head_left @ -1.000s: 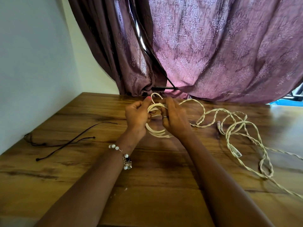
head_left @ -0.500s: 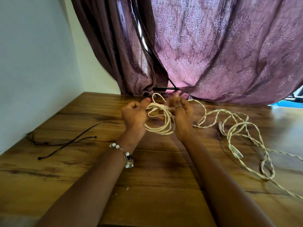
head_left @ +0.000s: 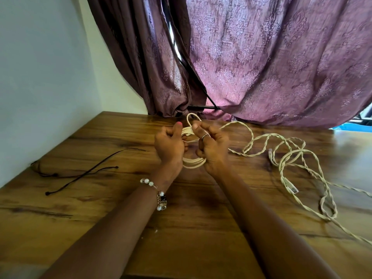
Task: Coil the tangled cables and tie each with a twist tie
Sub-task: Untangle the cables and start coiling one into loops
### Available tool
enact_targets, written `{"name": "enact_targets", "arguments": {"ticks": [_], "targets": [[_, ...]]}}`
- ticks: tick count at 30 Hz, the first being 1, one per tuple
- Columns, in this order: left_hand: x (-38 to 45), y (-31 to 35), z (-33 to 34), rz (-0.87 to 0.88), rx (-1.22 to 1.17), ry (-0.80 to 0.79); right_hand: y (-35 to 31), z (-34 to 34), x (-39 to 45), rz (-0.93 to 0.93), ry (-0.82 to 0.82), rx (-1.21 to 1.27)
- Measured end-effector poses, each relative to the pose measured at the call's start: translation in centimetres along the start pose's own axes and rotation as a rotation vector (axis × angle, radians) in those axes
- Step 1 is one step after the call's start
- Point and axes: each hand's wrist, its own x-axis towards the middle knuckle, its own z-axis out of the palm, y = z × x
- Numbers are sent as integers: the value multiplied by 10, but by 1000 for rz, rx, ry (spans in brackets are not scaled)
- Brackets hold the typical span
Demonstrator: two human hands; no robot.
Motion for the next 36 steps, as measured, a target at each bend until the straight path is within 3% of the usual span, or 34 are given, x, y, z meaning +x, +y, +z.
{"name": "enact_targets", "arguments": {"ticks": [5,13,22,25,28,30,32,36], "targets": [[0,1,-2,84,134,-13,12,0,6,-154,114,-99],[-13,4,5,47,54,-99,28,-15,25,-341,285,-356],[0,0,1,104,71,11,38,-13,23,-450,265,-558],[-1,0,3,158,98,6,29,-18,24,-609,168,-732],[-2,2,3,237,143,-17,15,-26,28,-788,-153,-965],[1,3,1,223,129,-40,12,-31,34,-836,-279,-1039],[3,5,0,173,83,-67,12,-35,36,-777,-303,-971],[-3,12,4,84,-20,-137,5,-34,26,-358,-266,-465]]}}
